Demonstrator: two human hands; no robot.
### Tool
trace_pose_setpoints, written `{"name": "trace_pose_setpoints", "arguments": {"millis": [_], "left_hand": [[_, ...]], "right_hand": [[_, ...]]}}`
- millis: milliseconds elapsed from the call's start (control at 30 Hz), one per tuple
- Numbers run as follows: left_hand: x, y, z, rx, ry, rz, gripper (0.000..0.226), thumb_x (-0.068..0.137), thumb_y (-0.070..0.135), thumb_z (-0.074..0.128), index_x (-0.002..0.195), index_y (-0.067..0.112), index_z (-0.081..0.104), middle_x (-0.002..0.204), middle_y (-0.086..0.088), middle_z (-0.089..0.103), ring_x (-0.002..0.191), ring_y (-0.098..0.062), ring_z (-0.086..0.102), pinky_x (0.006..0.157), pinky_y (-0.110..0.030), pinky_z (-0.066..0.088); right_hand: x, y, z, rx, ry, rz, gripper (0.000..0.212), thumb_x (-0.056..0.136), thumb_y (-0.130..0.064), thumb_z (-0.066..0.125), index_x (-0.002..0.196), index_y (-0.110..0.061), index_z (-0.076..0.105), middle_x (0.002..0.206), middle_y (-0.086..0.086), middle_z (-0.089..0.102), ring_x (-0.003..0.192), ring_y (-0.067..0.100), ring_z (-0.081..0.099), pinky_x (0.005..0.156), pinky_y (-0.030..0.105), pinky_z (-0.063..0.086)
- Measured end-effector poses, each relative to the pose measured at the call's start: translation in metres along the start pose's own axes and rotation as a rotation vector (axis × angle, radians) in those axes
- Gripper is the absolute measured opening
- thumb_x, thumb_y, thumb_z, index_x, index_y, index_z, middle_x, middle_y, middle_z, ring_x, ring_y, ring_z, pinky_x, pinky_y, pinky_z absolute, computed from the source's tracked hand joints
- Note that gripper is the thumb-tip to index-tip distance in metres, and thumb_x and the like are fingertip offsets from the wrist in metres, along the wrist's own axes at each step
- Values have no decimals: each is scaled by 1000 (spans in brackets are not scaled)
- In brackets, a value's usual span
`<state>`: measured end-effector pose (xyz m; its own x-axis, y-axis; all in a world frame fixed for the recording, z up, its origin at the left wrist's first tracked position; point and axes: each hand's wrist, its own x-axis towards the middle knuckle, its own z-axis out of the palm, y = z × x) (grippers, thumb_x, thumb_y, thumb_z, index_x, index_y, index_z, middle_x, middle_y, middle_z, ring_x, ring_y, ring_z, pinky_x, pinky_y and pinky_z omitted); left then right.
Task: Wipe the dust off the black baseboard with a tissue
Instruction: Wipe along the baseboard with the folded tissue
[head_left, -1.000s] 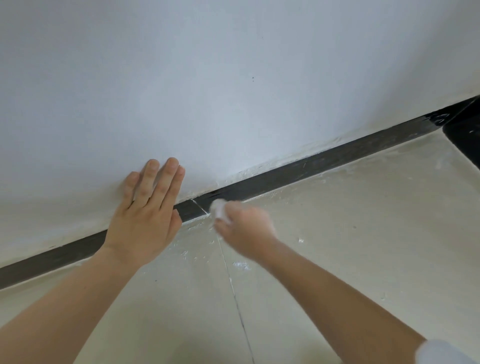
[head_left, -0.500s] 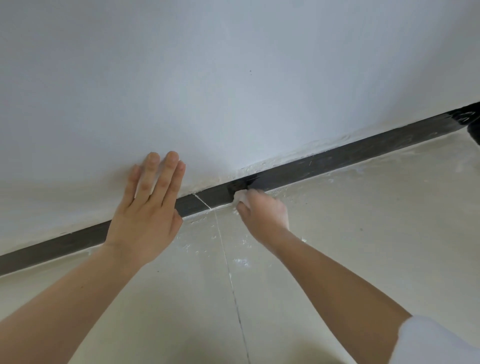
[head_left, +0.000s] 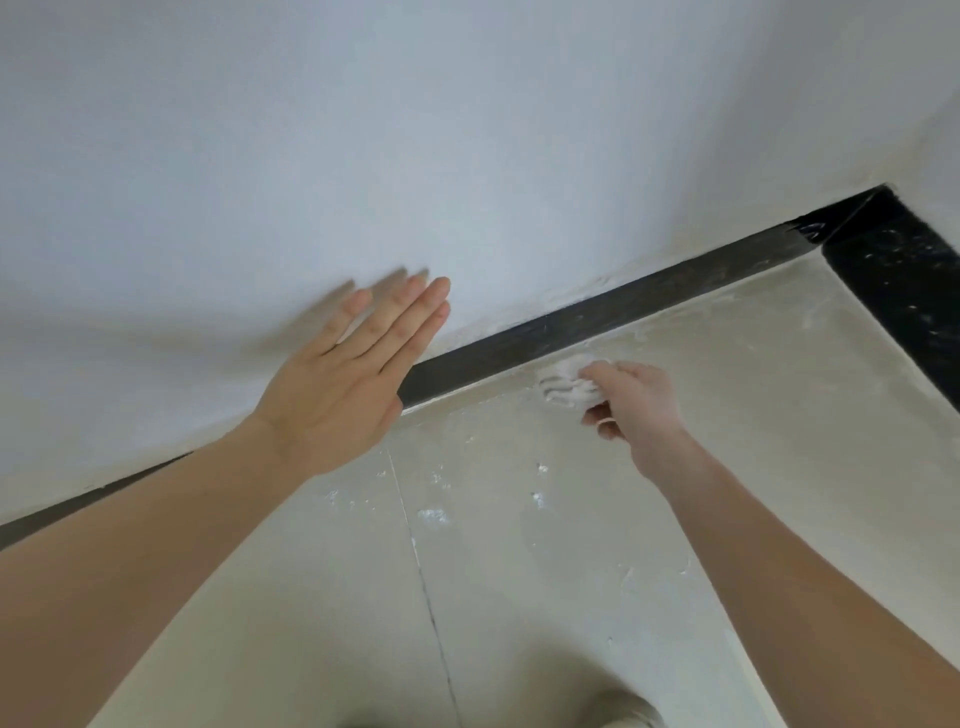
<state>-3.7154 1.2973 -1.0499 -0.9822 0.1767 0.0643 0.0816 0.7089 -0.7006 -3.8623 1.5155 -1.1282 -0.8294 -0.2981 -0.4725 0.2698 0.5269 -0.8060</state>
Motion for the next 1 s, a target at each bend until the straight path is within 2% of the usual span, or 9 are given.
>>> {"name": "trace_pose_setpoints", "arguments": {"millis": [100, 300, 433, 500, 633, 733, 800, 933, 1000], "left_hand": [[30, 6, 1, -21, 77, 12, 70, 90, 25, 28, 154, 3, 7, 161, -11, 0, 148, -26, 3, 120, -43, 2], [56, 9, 23, 99, 163, 7, 69, 90, 25, 26, 154, 7, 9, 162, -5, 3, 148, -19, 7, 119, -37, 0], [54, 9, 24, 96, 167, 11, 69, 90, 22, 29, 155, 9, 9, 162, -2, 3, 147, -14, 8, 119, -34, 3], [55, 9, 27, 83, 215, -4, 69, 89, 20, 33, 154, 10, 12, 162, -1, 5, 147, -14, 9, 119, -33, 5], [57, 12, 33, 81, 290, -11, 63, 96, 27, 35, 154, 12, 16, 161, 2, 12, 146, -12, 13, 118, -32, 9], [58, 17, 39, 72, 318, -60, 62, 99, 33, 37, 154, 15, 16, 161, 4, 11, 146, -14, 10, 117, -32, 7], [58, 21, 42, 85, 327, -84, 61, 101, 34, 36, 155, 16, 15, 161, 3, 8, 146, -15, 7, 118, -34, 3], [58, 23, 43, 96, 331, -103, 60, 101, 33, 36, 155, 16, 14, 161, 3, 7, 146, -15, 6, 118, -34, 1], [57, 24, 43, 101, 332, -111, 64, 99, 31, 42, 155, 16, 14, 161, 4, 7, 146, -15, 6, 117, -34, 1]], "right_hand": [[-14, 3, 4, -435, 86, -213, 35, 80, -19, 53, 54, -16, 31, 50, -2, 36, 48, 18, 36, 44, 26, 24], [-1, -1, 51, -492, 99, -630, 24, 84, -21, 42, 65, -23, 27, 53, -2, 25, 49, 19, 23, 45, 28, 26], [3, -13, 74, -653, 110, -857, 7, 78, -24, 65, 79, -19, 60, 58, -4, 49, 43, 19, 43, 41, 20, 19], [12, -15, 75, -756, 190, -917, 16, 78, -28, 55, 79, -18, 68, 59, -4, 55, 44, 17, 52, 44, 19, 19], [27, -7, 54, -652, 282, -818, 5, 76, -20, 67, 74, -17, 64, 60, -1, 54, 44, 21, 42, 44, 21, 25], [37, -3, 33, -612, 263, -650, 20, 86, -22, 57, 67, -25, 50, 76, -2, 61, 55, 22, 41, 52, 27, 36], [42, -2, 20, -516, 306, -550, 34, 88, -23, 49, 58, -30, 34, 78, -5, 61, 58, 20, 44, 54, 28, 32], [44, 5, 3, -148, 551, -262, 40, 90, -22, 49, 58, -19, 26, 53, -6, 30, 51, 15, 28, 50, 29, 24], [32, 10, 13, -93, 517, -244, 42, 89, -23, 52, 57, -18, 25, 51, -4, 26, 51, 16, 25, 50, 31, 24]]}}
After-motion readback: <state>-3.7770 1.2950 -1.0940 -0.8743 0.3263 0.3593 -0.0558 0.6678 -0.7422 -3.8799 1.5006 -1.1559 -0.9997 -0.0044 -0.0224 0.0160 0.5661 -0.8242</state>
